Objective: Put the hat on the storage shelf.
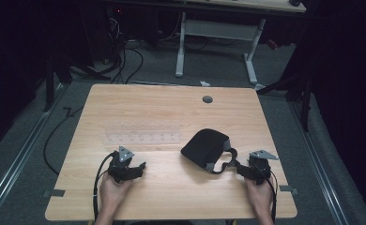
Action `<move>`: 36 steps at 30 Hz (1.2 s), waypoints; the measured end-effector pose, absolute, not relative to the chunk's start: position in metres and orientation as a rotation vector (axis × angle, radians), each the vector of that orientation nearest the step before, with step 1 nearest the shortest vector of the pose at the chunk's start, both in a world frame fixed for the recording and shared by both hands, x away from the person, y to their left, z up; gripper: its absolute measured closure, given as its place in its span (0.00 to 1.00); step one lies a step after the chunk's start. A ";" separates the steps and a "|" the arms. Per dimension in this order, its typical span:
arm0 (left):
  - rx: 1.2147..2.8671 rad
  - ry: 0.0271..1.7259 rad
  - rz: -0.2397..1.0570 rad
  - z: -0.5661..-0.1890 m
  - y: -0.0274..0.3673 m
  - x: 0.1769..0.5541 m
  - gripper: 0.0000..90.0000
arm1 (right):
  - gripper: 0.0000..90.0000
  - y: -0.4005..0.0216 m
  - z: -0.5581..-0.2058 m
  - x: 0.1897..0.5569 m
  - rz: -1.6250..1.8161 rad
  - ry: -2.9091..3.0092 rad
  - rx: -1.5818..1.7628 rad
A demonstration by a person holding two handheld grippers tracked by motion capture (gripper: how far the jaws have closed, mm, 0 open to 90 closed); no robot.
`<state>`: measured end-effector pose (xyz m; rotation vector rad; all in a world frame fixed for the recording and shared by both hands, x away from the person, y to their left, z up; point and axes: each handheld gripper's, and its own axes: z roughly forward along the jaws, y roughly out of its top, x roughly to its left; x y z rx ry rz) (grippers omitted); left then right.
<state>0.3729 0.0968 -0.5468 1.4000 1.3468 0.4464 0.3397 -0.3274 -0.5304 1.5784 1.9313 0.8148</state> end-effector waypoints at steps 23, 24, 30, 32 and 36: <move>1.400 1.350 0.454 -0.547 0.096 0.373 0.31 | 0.38 -0.329 -0.530 0.339 0.823 1.954 1.564; 1.400 1.350 0.454 -0.547 0.096 0.373 0.31 | 0.38 -0.329 -0.530 0.339 0.823 1.954 1.564; 1.399 1.352 0.455 -0.547 0.096 0.373 0.31 | 0.40 -0.333 -0.527 0.333 0.888 1.971 1.575; 1.399 1.352 0.456 -0.547 0.096 0.373 0.31 | 0.40 -0.334 -0.526 0.331 0.900 1.971 1.564; 1.398 1.353 0.457 -0.547 0.096 0.373 0.31 | 0.41 -0.336 -0.522 0.326 0.953 1.964 1.573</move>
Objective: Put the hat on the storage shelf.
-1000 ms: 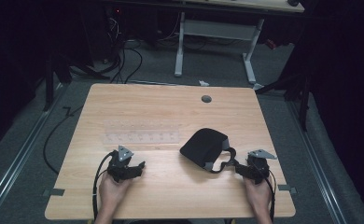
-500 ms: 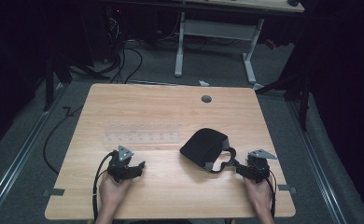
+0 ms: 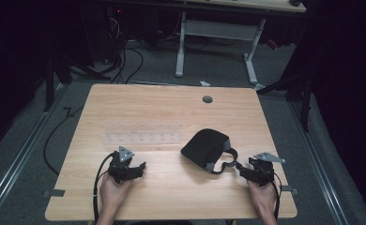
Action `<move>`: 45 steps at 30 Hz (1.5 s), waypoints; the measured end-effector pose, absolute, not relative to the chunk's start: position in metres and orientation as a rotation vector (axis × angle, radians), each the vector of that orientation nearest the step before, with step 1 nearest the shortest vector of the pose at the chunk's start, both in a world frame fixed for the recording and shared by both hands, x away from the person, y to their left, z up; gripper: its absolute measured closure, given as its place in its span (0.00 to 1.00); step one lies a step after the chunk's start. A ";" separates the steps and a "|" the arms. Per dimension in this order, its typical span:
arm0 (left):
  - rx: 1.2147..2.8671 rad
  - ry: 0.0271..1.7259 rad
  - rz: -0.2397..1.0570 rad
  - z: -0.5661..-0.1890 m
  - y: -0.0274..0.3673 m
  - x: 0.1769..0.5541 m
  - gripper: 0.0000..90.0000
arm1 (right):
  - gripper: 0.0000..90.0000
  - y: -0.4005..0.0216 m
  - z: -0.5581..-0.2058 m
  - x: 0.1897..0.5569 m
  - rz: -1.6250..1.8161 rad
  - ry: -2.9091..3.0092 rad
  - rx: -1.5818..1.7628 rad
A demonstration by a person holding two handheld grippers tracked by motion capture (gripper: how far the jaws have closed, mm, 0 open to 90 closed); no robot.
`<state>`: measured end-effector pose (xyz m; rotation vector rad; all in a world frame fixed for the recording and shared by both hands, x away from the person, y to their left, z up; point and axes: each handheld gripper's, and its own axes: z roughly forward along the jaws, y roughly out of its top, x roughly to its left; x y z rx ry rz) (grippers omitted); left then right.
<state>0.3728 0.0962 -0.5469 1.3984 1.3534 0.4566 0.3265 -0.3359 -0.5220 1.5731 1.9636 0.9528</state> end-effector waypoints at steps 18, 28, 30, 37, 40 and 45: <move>1.396 1.355 0.457 -0.547 0.096 0.373 0.31 | 0.41 -0.327 -0.492 0.331 1.115 1.954 1.477; 1.394 1.356 0.460 -0.547 0.096 0.373 0.32 | 0.39 -0.318 -0.482 0.350 1.114 2.005 1.447; 1.394 1.356 0.460 -0.547 0.096 0.373 0.32 | 0.39 -0.316 -0.480 0.358 1.122 2.023 1.450; 1.394 1.357 0.459 -0.547 0.096 0.373 0.32 | 0.38 -0.309 -0.480 0.372 1.132 2.042 1.455; 1.394 1.356 0.459 -0.547 0.096 0.373 0.32 | 0.37 -0.305 -0.479 0.378 1.118 2.052 1.455; 1.393 1.357 0.459 -0.547 0.096 0.373 0.32 | 0.37 -0.301 -0.480 0.386 1.120 2.080 1.457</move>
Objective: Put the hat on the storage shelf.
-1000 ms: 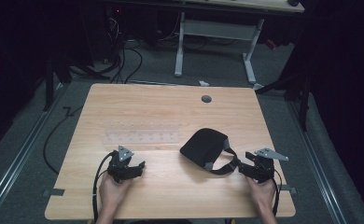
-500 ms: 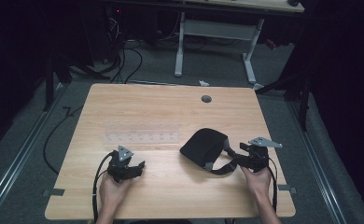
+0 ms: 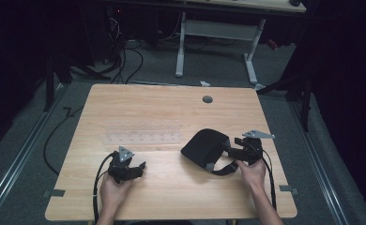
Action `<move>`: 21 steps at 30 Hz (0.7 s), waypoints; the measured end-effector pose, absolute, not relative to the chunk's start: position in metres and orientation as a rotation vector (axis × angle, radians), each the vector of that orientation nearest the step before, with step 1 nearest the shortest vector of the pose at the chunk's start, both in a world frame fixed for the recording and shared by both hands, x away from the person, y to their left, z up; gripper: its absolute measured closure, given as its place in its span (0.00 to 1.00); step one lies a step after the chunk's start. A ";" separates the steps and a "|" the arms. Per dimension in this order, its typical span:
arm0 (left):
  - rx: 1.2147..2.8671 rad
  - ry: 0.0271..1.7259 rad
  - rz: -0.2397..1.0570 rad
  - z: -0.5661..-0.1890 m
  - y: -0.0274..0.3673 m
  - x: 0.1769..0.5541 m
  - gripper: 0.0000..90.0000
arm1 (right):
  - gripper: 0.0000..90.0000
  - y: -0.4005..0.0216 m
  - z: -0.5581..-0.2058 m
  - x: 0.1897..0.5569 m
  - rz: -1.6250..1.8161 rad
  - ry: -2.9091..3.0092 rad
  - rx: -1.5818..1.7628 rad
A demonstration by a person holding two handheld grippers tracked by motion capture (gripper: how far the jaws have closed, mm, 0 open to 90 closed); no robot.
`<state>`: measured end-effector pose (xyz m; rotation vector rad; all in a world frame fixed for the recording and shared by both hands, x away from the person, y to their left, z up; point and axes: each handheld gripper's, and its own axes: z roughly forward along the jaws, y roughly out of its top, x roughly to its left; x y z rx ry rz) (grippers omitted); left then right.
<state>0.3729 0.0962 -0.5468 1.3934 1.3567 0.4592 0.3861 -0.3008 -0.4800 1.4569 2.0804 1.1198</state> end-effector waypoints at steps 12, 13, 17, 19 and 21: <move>1.393 1.357 0.459 -0.547 0.096 0.373 0.32 | 0.37 -0.288 -0.495 0.409 1.149 2.129 1.504; 1.393 1.357 0.459 -0.547 0.096 0.373 0.32 | 0.37 -0.287 -0.497 0.411 1.148 2.133 1.510; 1.393 1.357 0.459 -0.547 0.096 0.373 0.32 | 0.38 -0.286 -0.502 0.414 1.151 2.154 1.532; 1.392 1.357 0.459 -0.547 0.096 0.373 0.32 | 0.38 -0.286 -0.503 0.415 1.153 2.156 1.533; 1.393 1.357 0.459 -0.547 0.096 0.373 0.32 | 0.40 -0.285 -0.506 0.416 1.166 2.163 1.537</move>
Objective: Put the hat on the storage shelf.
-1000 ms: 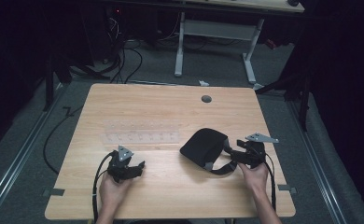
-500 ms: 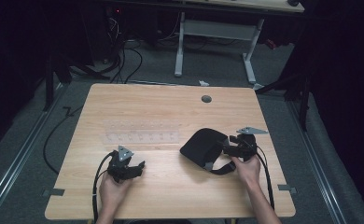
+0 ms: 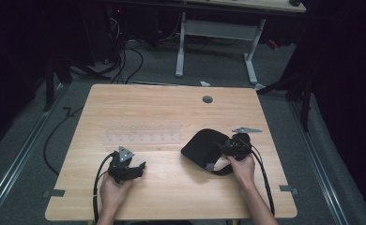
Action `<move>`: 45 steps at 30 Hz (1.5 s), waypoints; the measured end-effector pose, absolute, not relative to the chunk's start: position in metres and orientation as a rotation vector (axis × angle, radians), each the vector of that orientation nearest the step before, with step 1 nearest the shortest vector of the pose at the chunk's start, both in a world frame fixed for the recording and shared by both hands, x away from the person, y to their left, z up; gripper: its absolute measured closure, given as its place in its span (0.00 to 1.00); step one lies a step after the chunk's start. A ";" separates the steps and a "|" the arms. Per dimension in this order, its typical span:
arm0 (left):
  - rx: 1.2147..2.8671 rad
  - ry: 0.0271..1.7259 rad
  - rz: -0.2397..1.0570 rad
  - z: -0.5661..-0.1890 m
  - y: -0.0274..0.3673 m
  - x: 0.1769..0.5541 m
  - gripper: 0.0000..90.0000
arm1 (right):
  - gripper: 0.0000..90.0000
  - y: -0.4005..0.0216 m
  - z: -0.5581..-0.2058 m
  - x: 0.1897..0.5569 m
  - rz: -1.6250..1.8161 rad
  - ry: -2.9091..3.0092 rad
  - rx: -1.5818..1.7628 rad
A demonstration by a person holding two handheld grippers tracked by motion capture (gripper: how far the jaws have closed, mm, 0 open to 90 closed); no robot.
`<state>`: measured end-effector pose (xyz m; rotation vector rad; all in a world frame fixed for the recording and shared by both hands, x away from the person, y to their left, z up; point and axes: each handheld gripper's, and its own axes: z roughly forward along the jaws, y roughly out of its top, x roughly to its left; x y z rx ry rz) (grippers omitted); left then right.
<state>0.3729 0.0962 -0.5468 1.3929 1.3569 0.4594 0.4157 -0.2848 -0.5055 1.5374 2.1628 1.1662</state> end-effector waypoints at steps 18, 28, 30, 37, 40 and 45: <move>1.392 1.357 0.460 -0.547 0.096 0.373 0.32 | 0.53 -0.288 -0.519 0.422 1.226 2.240 1.530; 1.392 1.357 0.459 -0.547 0.096 0.373 0.32 | 0.76 -0.302 -0.522 0.415 1.376 2.287 1.448; 1.392 1.358 0.459 -0.547 0.096 0.373 0.32 | 0.80 -0.304 -0.522 0.414 1.399 2.292 1.415; 1.392 1.357 0.459 -0.547 0.096 0.373 0.32 | 0.90 -0.309 -0.519 0.408 1.448 2.312 1.334; 1.392 1.357 0.459 -0.547 0.096 0.373 0.32 | 0.92 -0.310 -0.518 0.405 1.459 2.308 1.324; 1.391 1.357 0.459 -0.547 0.096 0.373 0.32 | 0.93 -0.310 -0.516 0.402 1.465 2.302 1.308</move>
